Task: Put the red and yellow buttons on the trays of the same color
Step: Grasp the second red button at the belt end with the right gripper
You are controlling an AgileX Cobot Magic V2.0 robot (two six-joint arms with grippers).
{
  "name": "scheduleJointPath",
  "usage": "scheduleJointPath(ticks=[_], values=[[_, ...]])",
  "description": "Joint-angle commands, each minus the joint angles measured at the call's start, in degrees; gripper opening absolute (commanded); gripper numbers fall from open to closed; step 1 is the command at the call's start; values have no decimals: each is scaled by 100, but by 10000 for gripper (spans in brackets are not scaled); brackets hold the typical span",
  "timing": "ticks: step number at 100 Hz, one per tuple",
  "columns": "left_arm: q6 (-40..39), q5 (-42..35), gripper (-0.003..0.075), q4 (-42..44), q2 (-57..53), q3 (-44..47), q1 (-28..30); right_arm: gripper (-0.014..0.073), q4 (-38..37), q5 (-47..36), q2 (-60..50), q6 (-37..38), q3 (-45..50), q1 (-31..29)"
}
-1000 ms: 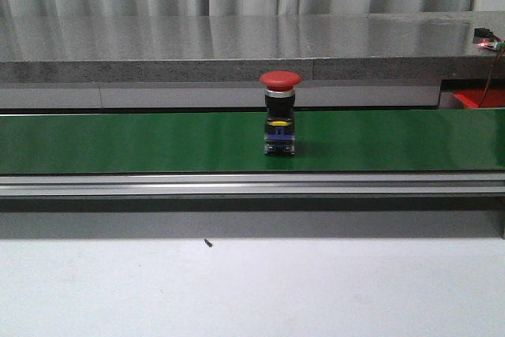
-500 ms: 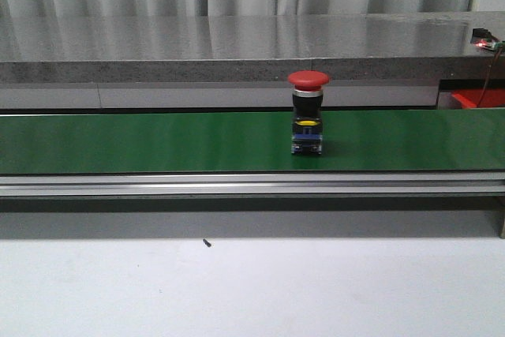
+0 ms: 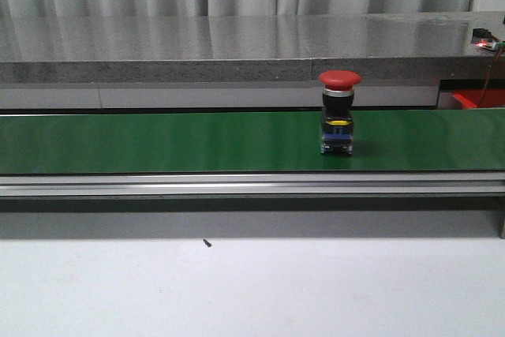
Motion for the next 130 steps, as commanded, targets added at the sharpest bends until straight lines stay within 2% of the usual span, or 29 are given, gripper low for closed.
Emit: scheduleJointPath(ticks=[1, 28, 47, 82, 130], values=[[-4, -399, -20, -87, 0, -158, -29, 458, 159, -311, -454, -79, 164, 186], [-4, -399, -20, -87, 0, -158, -29, 458, -283, -728, -553, -85, 433, 1210], [-4, -399, -20, -87, 0, -158, -29, 458, -369, -1153, -480, -85, 433, 1661], [-4, -399, -20, -87, 0, -158, -29, 458, -368, -1302, -18, -85, 414, 2004], [-4, -399, -20, -78, 0, -158, -29, 451, -349, -1600, 315, -79, 401, 2004]])
